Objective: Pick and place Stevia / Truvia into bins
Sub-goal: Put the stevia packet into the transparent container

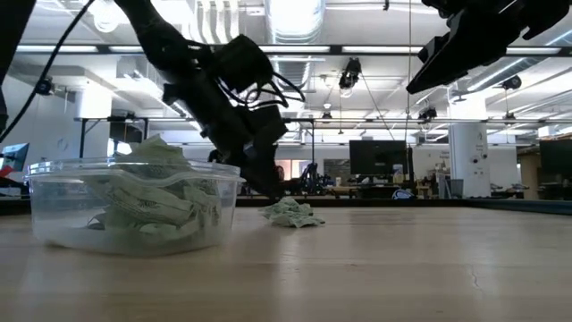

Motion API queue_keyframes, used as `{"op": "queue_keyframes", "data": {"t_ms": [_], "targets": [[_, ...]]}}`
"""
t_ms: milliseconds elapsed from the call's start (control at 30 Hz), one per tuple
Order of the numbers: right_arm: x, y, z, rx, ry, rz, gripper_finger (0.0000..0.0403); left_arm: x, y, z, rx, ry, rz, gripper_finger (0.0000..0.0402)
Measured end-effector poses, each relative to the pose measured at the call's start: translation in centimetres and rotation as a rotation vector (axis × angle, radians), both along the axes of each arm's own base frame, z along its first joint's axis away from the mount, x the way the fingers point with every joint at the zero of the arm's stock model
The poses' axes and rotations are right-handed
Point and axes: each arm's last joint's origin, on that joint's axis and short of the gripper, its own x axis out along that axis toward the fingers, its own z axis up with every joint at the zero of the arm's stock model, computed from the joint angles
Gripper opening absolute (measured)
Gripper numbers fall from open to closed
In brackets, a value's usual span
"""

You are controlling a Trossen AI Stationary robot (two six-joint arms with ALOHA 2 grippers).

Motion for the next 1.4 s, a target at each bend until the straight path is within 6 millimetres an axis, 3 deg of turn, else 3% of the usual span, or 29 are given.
{"op": "queue_keyframes", "data": {"t_ms": [267, 700, 1400], "targets": [[0.0, 0.0, 0.0, -0.001, -0.002, 0.002, 0.0127, 1.4, 0.1, -0.8, -0.020, 0.038, -0.014, 0.0105], [0.0, 0.0, 0.0, 0.001, -0.003, 0.004, 0.0123, 0.9, 0.3, -0.4, -0.016, 0.152, 0.096, 0.0105], [0.1, 0.0, 0.1, 0.002, -0.007, 0.004, 0.0120, -0.3, 0.0, -0.5, -0.062, 0.273, 0.124, 0.0105]]}}
